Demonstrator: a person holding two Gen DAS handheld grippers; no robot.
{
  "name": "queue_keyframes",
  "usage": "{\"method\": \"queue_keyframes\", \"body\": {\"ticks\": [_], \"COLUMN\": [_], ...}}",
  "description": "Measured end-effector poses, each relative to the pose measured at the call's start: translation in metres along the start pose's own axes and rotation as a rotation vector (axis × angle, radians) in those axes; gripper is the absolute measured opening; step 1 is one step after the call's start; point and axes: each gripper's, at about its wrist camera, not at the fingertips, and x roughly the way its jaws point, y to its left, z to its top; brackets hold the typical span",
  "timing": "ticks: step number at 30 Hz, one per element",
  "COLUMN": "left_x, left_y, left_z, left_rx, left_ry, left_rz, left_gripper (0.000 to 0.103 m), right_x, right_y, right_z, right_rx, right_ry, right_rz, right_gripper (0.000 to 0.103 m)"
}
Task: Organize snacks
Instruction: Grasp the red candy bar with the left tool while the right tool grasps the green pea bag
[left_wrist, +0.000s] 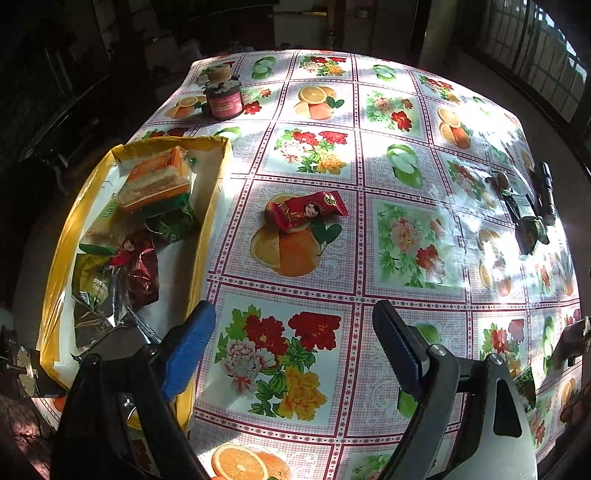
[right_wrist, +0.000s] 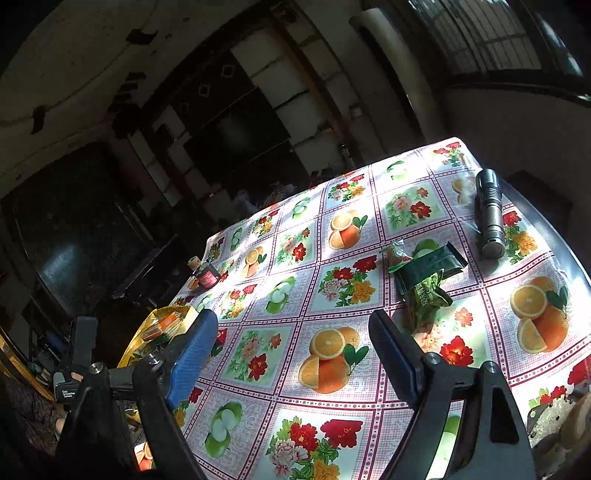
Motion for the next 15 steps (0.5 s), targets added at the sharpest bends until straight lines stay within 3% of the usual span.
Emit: {"method": "queue_keyframes", "body": {"ticks": [7,12,15], "left_x": [0.026,0.051,0.067], "left_y": [-0.011,-0.032,-0.037], "left_z": [0.028,0.053,0.062], "left_rx": [0.088,0.250,0.330], "left_ry": [-0.010,-0.027,-0.003], "left_rz": [0.055,0.134,0.122], "left_gripper": [0.087,0.087,0.087], "right_x": [0.005,0.002,-0.005], "right_y": [0.009,0.012,0.010], "right_z": [-0.061,-0.084,-0.087], "right_rx": [-0.186,-0.257,-0.271], "right_ry": [0.222,0.307,0.323], "right_rz": [-0.162,-0.168,-0.177], "right_gripper": [0.084,0.084,0.084]}}
